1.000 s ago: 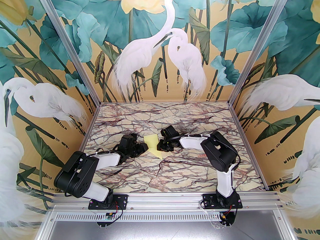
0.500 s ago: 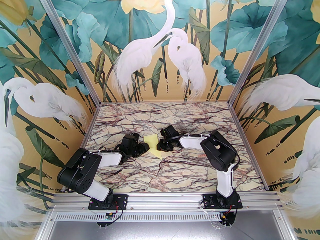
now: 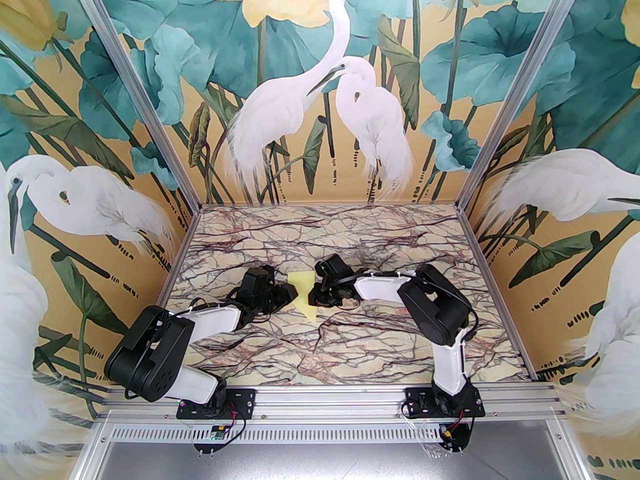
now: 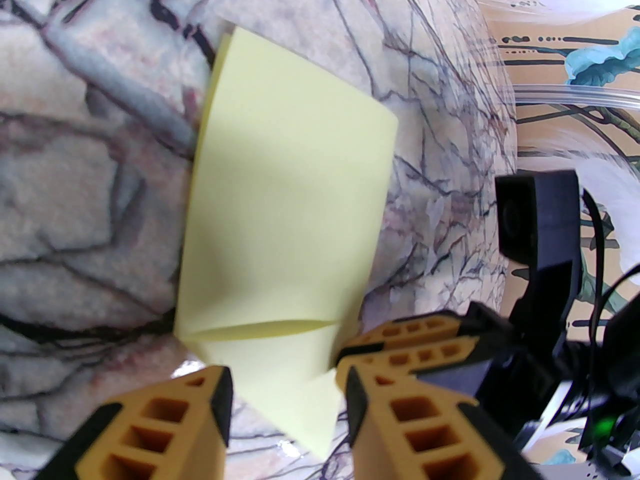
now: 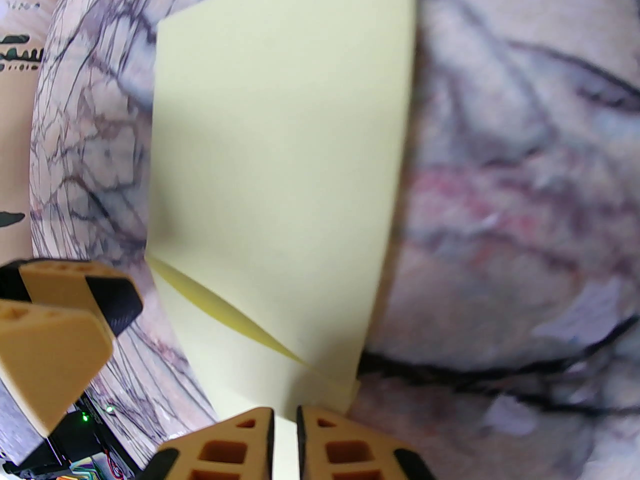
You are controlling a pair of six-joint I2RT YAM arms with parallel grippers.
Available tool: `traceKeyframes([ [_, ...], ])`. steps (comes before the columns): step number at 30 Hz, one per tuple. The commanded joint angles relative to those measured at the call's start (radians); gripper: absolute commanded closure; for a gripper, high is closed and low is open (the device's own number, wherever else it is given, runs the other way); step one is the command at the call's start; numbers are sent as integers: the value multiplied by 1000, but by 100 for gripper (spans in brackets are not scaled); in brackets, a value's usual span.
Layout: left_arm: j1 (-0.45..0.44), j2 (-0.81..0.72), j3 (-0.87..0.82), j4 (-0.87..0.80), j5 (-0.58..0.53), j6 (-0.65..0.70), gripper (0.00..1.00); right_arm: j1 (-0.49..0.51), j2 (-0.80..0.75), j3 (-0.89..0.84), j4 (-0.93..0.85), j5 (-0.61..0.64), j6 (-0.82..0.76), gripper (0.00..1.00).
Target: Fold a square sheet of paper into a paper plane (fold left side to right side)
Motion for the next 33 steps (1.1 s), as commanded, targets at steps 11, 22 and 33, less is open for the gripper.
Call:
traceKeyframes([
  [11,-5,-6,31,-146,-141,-34,55,-3,24,31,-13,-4,-9,85],
  [22,-5,83,49,7,-41,-36,58,1,48,23,1,-7,-1,86],
  [33,-7,121,61,31,-19,-34,59,4,54,25,2,-10,2,86],
])
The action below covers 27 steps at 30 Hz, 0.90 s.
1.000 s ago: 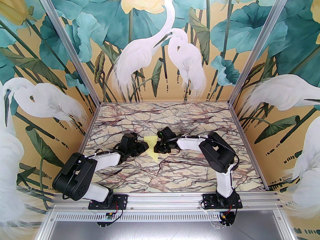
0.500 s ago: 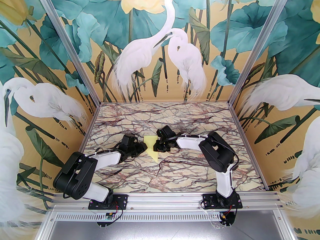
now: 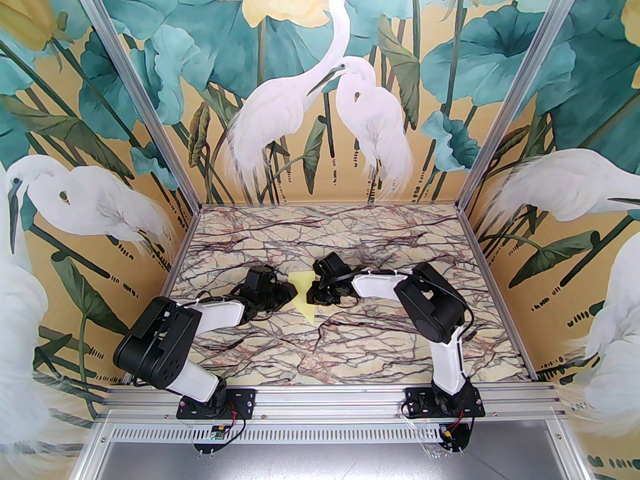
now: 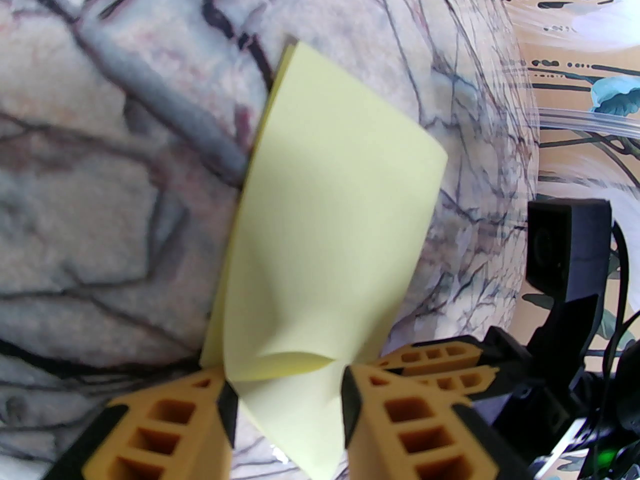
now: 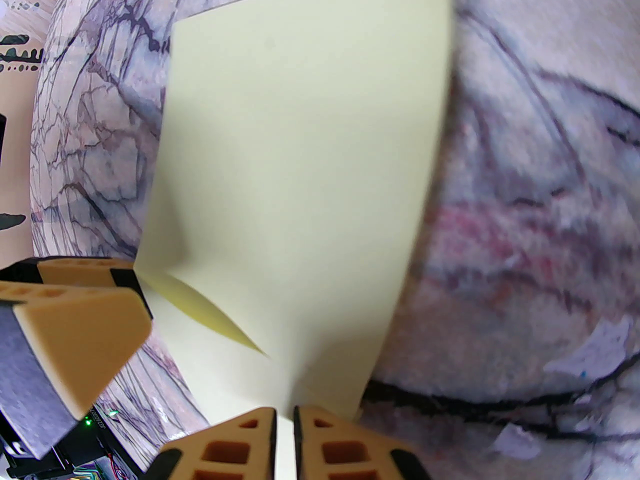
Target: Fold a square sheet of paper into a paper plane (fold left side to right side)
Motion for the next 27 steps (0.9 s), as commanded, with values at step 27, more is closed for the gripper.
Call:
traceKeyframes([
  [27,-52,19,-12,6,-20,156,91,-4,-44,-24,20,10,11,81],
])
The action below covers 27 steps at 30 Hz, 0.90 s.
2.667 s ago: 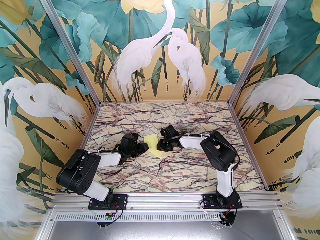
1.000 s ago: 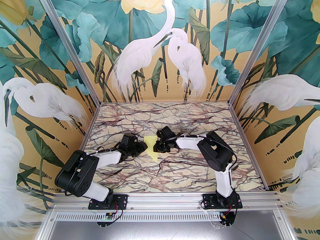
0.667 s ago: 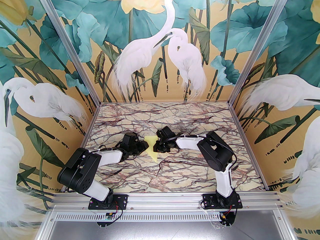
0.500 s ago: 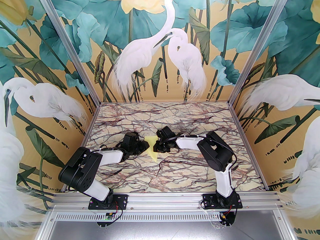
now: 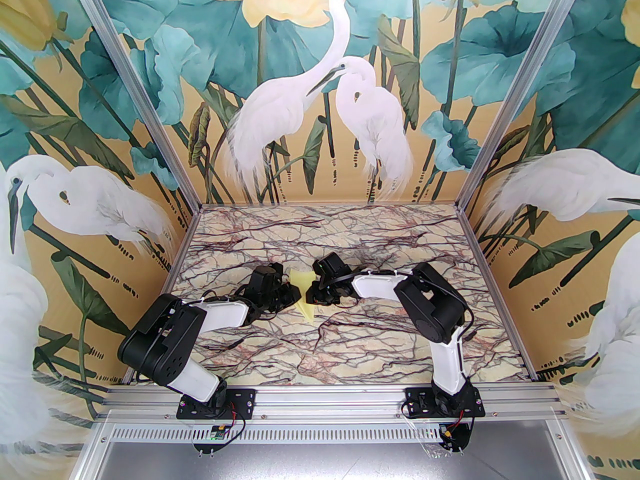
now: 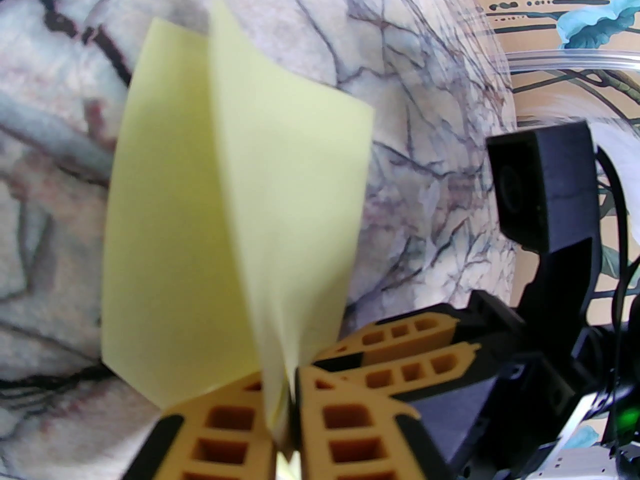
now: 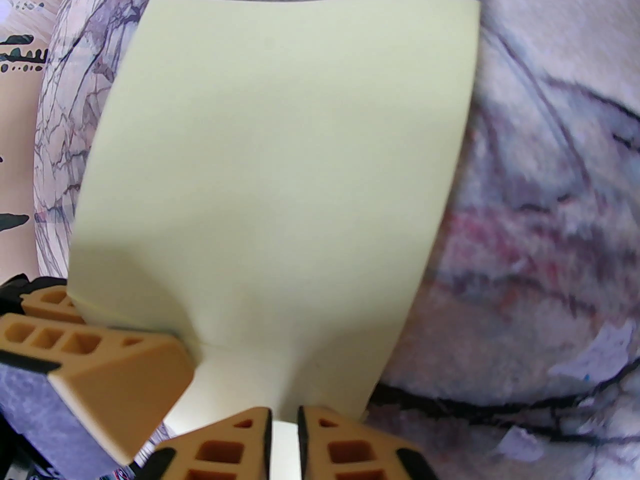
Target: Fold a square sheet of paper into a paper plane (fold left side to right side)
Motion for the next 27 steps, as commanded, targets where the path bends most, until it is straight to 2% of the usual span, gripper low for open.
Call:
traceKeyframes([
  [1,-5,4,-5,-61,-63,42,93,-4,-46,-16,-1,16,8,81],
  [3,-7,3,-5,-70,-77,43,96,-4,-65,-27,16,19,13,81],
  [13,-16,17,13,-73,-77,30,96,45,-68,-98,68,10,57,89],
  [22,-19,18,52,-128,-80,31,96,82,-4,-76,33,25,45,90],
  [27,-19,28,61,-146,-73,67,96,65,-80,-85,21,54,22,88],
])
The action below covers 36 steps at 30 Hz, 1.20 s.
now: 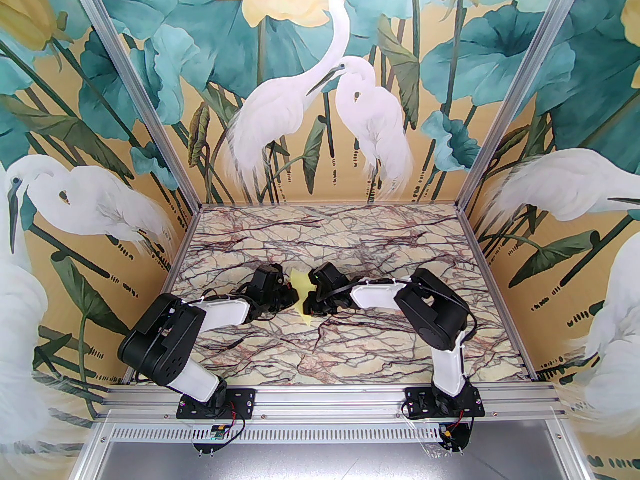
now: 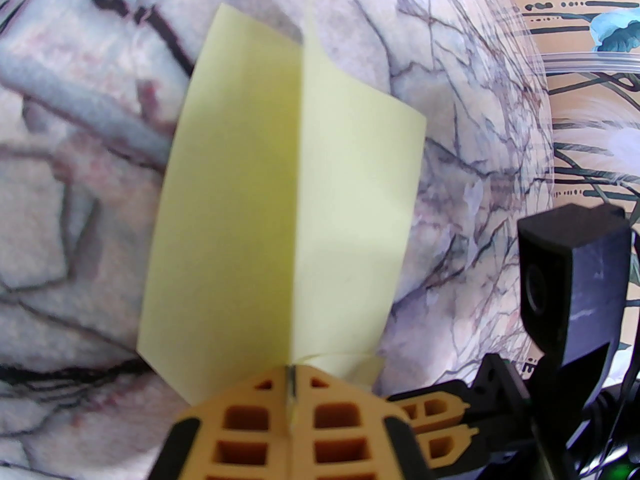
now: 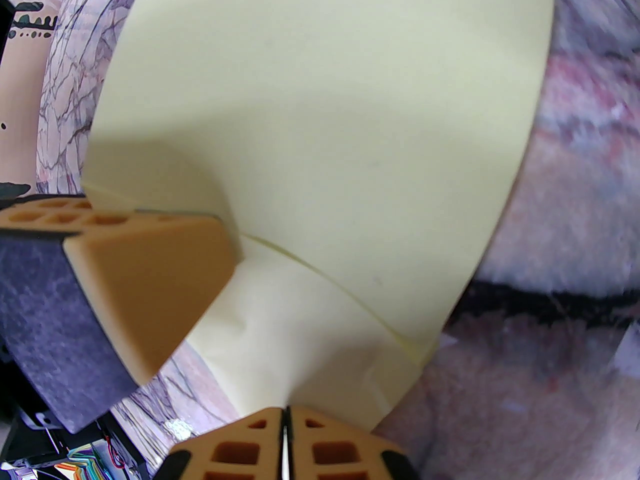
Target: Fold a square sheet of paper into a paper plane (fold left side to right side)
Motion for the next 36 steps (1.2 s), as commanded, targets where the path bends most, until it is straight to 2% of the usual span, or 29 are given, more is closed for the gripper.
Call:
traceKeyframes([
  [1,-6,26,23,-39,-15,46,96,-17,-60,-7,-35,51,-24,86],
  [5,-6,34,38,-64,-14,72,96,-73,-117,-36,-21,59,-16,84],
  [10,-6,34,51,-81,-14,81,96,-129,-95,-43,21,18,6,86],
  [18,-7,32,62,-98,-16,80,95,-130,-1,-4,60,-40,29,86],
  [28,-8,41,61,-89,-8,74,95,-129,21,-6,96,-76,49,85],
  [32,-8,46,60,-89,-9,72,95,-129,8,-21,120,-74,56,94],
  [36,-8,46,60,-89,-9,72,95,-127,-36,-48,134,-48,57,95],
])
